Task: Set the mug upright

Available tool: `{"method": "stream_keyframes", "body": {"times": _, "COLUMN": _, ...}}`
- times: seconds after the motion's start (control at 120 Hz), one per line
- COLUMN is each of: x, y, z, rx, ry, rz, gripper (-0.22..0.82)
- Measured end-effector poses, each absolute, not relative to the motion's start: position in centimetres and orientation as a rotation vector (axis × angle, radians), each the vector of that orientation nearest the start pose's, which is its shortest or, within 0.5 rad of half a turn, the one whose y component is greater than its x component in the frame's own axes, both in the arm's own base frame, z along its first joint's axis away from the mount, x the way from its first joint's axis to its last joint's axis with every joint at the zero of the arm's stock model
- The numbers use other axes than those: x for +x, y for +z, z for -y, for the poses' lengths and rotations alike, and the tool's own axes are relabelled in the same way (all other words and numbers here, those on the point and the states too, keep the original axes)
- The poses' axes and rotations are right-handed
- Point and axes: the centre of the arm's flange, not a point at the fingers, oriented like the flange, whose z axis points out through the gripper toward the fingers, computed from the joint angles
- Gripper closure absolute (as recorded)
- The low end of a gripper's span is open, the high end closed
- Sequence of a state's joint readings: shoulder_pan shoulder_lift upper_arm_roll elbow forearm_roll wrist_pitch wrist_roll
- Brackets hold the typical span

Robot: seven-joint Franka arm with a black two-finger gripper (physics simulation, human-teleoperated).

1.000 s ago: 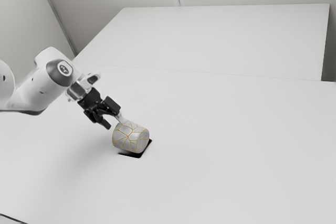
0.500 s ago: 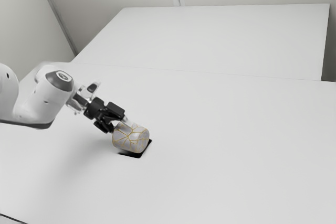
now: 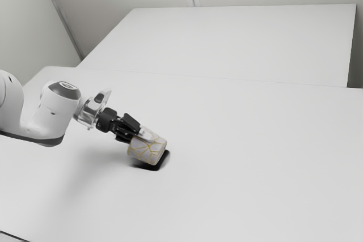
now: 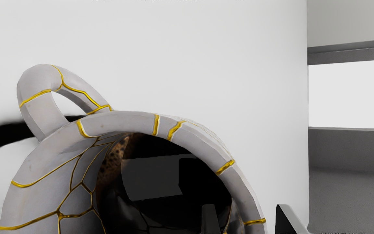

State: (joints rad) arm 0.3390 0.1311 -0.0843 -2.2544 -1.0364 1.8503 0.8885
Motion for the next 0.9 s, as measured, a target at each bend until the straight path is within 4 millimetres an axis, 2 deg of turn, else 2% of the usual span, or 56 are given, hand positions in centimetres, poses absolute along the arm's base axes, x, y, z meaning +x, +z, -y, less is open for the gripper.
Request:
{"method": "stream_keyframes", "body": {"times": 0.158, "x": 49.7, "y": 30.8, "z": -5.8, "rx": 2.125, "ry": 0.114, "rz": 0.081, "gripper": 0.69}}
{"method": "stream_keyframes", "body": {"times": 0.3, "x": 49.7, "y": 31.2, "z": -5.6, "rx": 2.128, "ry": 0.131, "rz": 0.114, "gripper": 0.74}}
{"method": "stream_keyframes", "body": {"times": 0.367, "x": 49.8, "y": 32.1, "z": -5.5, "rx": 2.136, "ry": 0.150, "rz": 0.141, "gripper": 0.75}}
{"method": "stream_keyframes", "body": {"times": 0.533, "x": 50.5, "y": 37.6, "z": -4.6, "rx": 2.192, "ry": 0.233, "rz": 0.267, "gripper": 0.77}}
{"method": "stream_keyframes", "body": {"times": 0.642, "x": 51.7, "y": 41.7, "z": -4.1, "rx": 2.295, "ry": 0.242, "rz": 0.393, "gripper": 0.78}}
{"method": "stream_keyframes", "body": {"times": 0.717, "x": 52.1, "y": 43.5, "z": -3.4, "rx": 2.382, "ry": 0.207, "rz": 0.476, "gripper": 0.78}}
{"method": "stream_keyframes", "body": {"times": 0.792, "x": 52.3, "y": 45.2, "z": -1.6, "rx": 2.476, "ry": 0.155, "rz": 0.574, "gripper": 0.78}}
{"method": "stream_keyframes", "body": {"times": 0.9, "x": 51.9, "y": 47.2, "z": 2.6, "rx": 2.606, "ry": 0.076, "rz": 0.727, "gripper": 0.78}}
